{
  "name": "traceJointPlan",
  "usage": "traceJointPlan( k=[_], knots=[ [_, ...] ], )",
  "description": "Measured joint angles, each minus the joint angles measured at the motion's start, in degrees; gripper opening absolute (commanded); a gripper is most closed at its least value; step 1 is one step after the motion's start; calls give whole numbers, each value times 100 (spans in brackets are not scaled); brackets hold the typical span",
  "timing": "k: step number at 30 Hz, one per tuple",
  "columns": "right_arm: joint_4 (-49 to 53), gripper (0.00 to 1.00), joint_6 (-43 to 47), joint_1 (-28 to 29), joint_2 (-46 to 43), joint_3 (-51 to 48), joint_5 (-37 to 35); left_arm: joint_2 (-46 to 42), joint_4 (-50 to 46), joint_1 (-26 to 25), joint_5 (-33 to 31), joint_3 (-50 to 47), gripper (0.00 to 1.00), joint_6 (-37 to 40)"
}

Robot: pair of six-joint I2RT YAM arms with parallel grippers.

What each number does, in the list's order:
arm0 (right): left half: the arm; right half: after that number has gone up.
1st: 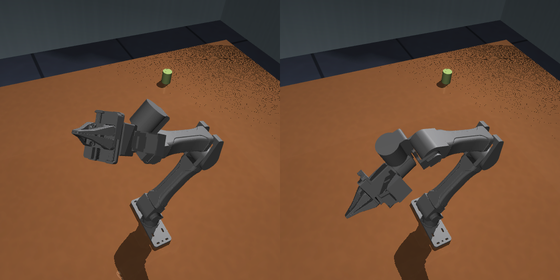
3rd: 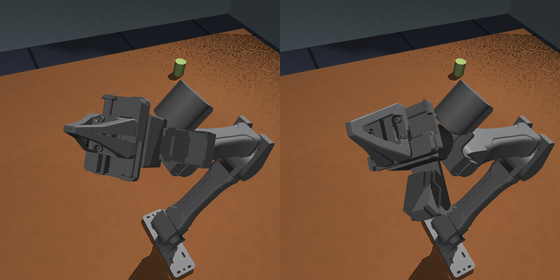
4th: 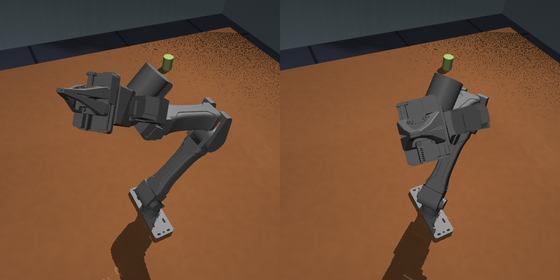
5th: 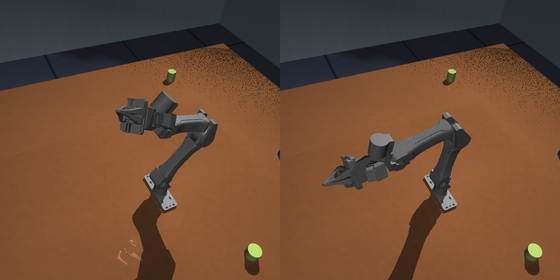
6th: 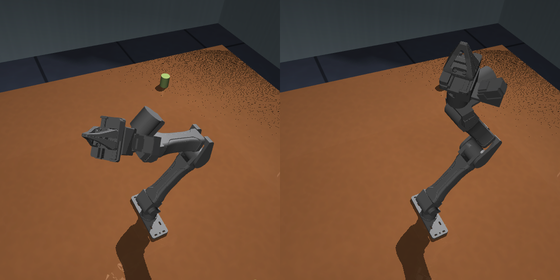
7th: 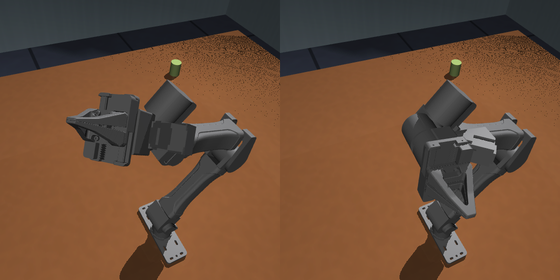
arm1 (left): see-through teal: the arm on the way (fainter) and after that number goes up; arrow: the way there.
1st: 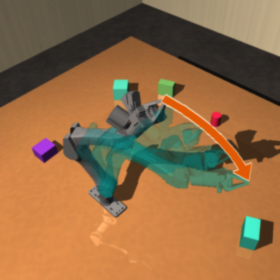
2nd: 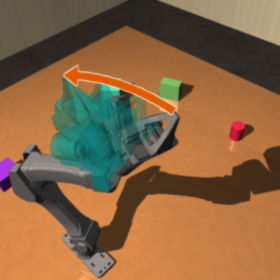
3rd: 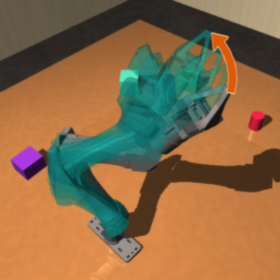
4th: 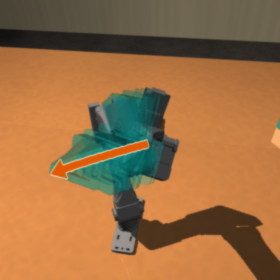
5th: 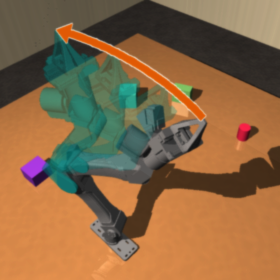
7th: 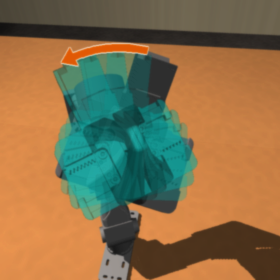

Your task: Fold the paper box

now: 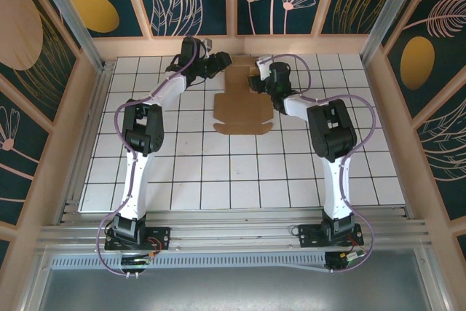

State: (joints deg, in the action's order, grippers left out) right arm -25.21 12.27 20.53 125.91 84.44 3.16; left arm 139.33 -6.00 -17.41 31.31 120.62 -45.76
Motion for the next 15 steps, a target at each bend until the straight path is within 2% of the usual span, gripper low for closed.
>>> traceJointPlan(
  k=[8, 15],
  knots=[
    [68, 25, 118, 94, 426, 623, -793, -107, -28, 9, 87, -74, 59, -33],
    [402, 6, 96, 94, 522, 938, -1005, -170, -46, 22, 87, -214, 60, -44]
  ],
)
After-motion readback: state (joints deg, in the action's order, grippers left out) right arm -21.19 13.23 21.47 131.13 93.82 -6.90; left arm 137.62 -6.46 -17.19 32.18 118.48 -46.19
